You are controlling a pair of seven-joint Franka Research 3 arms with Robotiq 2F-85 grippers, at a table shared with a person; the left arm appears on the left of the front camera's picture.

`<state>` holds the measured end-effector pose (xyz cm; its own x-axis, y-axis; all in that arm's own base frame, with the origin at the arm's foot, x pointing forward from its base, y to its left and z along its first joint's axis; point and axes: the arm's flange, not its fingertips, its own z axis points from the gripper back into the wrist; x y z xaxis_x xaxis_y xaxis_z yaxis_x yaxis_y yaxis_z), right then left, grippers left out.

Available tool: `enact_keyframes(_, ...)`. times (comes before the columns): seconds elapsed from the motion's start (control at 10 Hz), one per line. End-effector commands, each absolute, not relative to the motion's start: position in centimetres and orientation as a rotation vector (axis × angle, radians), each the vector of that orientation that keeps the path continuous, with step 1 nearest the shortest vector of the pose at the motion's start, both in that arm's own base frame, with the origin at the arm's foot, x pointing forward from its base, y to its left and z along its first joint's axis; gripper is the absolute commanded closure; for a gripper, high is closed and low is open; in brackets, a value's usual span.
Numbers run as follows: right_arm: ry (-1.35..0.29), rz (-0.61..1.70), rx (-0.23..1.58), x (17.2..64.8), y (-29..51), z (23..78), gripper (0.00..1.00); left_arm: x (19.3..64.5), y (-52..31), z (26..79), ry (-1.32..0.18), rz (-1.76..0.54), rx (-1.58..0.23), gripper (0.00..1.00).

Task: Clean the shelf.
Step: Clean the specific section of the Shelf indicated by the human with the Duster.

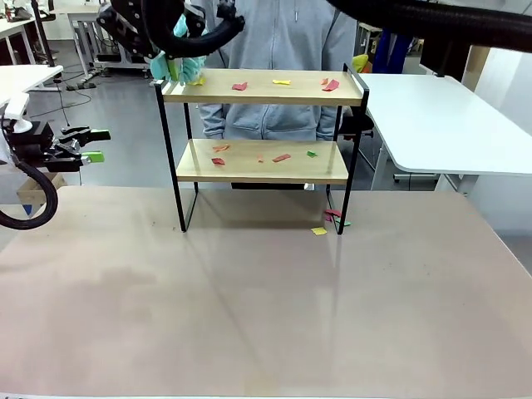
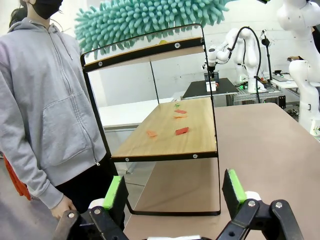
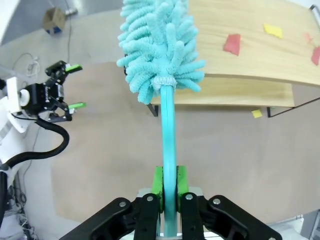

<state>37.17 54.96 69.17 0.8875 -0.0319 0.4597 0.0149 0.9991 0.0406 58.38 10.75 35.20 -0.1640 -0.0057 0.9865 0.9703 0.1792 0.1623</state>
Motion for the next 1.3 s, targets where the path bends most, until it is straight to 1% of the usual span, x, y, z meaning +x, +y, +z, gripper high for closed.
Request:
enact_keyframes(0.0, -0.412, -0.069, 0.059, 37.7, 55.0, 68.9, 0.87, 58.1, 10.7, 35.6, -1.421, -1.187, -0.996, 0.0)
enact_keyframes(0.3, -0.376, -0.078, 0.072, 38.1, 54.1, 67.6, 0.87, 58.1, 10.7, 35.6, -1.421, -1.187, -0.996, 0.0)
enact_keyframes(0.4, -0.41, -0.037, 0.046, 38.2, 54.9, 67.8, 0.87, 58.1, 10.7, 35.6, -1.421, -1.187, -0.996, 0.0)
enact_keyframes(0.8, -0.395, -0.039, 0.05, 38.3, 54.8, 67.6, 0.87, 58.1, 10.7, 35.6, -1.421, -1.187, -0.996, 0.0)
enact_keyframes(1.2, -0.318, -0.142, 0.01, 40.6, 48.5, 67.5, 0.87, 58.1, 10.7, 35.6, -1.421, -1.187, -0.996, 0.0)
